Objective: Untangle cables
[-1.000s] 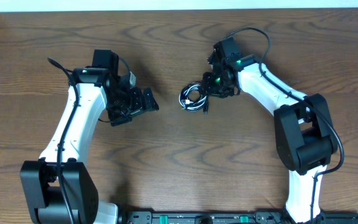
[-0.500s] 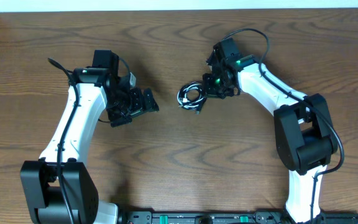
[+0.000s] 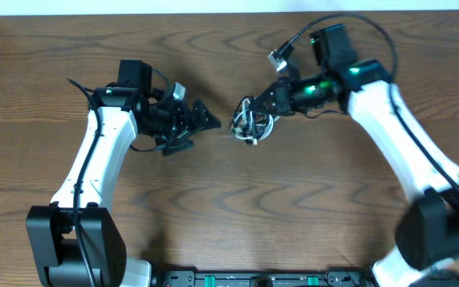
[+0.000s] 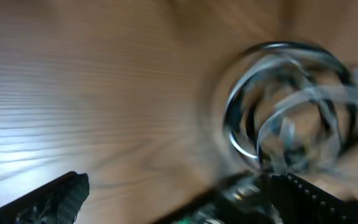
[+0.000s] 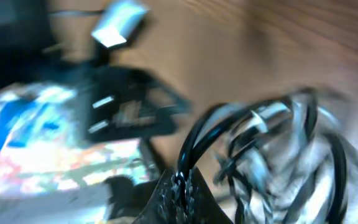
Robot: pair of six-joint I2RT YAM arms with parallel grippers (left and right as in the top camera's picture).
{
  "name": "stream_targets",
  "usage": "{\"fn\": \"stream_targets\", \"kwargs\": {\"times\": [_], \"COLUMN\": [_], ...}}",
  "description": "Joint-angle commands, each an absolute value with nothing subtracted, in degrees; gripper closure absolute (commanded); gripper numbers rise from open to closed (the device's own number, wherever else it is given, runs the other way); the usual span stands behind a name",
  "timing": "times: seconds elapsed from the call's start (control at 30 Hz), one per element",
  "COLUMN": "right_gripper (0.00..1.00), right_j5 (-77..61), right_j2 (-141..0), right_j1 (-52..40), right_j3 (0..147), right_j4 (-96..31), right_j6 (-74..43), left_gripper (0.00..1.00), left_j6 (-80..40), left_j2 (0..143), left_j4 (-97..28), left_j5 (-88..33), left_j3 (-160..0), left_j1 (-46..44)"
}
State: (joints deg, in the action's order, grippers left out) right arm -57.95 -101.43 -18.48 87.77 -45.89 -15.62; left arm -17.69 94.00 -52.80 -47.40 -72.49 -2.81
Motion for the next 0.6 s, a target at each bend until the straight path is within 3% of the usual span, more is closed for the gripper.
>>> {"fn": "stream_targets", "kwargs": {"times": [0.0,0.13,0.23,0.57], "right_gripper": [0.99,0.99,0.98,0.99], "right_j5": [-63.61,-57.76,-53.84,-51.35], "right_j2": [-94.67,-88.84,-86.70,-87.29], "right_j1": [-18.63,-19.18,-19.81,-21.37], "right_j3": [88.90,88.90,88.88,88.86], "right_j4": [-47.64,-50.37,-51.96,-51.77], "right_j6": [-11.86,-11.92,-11.92,-13.65], "left_gripper": [0.02,0.01,0.06,0.07], "left_j6": [-18.11,-18.11,-18.09,-17.69], "left_j2": [94.35,94.35,94.35,94.35], "left_j4": [-52.93,-53.89,-53.87,-53.41], "left_j5": [-58.57,-63.24,-67.61,-72.62], "left_j3": [-72.34,-72.34,-72.34,-72.34], "left_j1": [-2.98,-2.98,-2.98,-5.74]}}
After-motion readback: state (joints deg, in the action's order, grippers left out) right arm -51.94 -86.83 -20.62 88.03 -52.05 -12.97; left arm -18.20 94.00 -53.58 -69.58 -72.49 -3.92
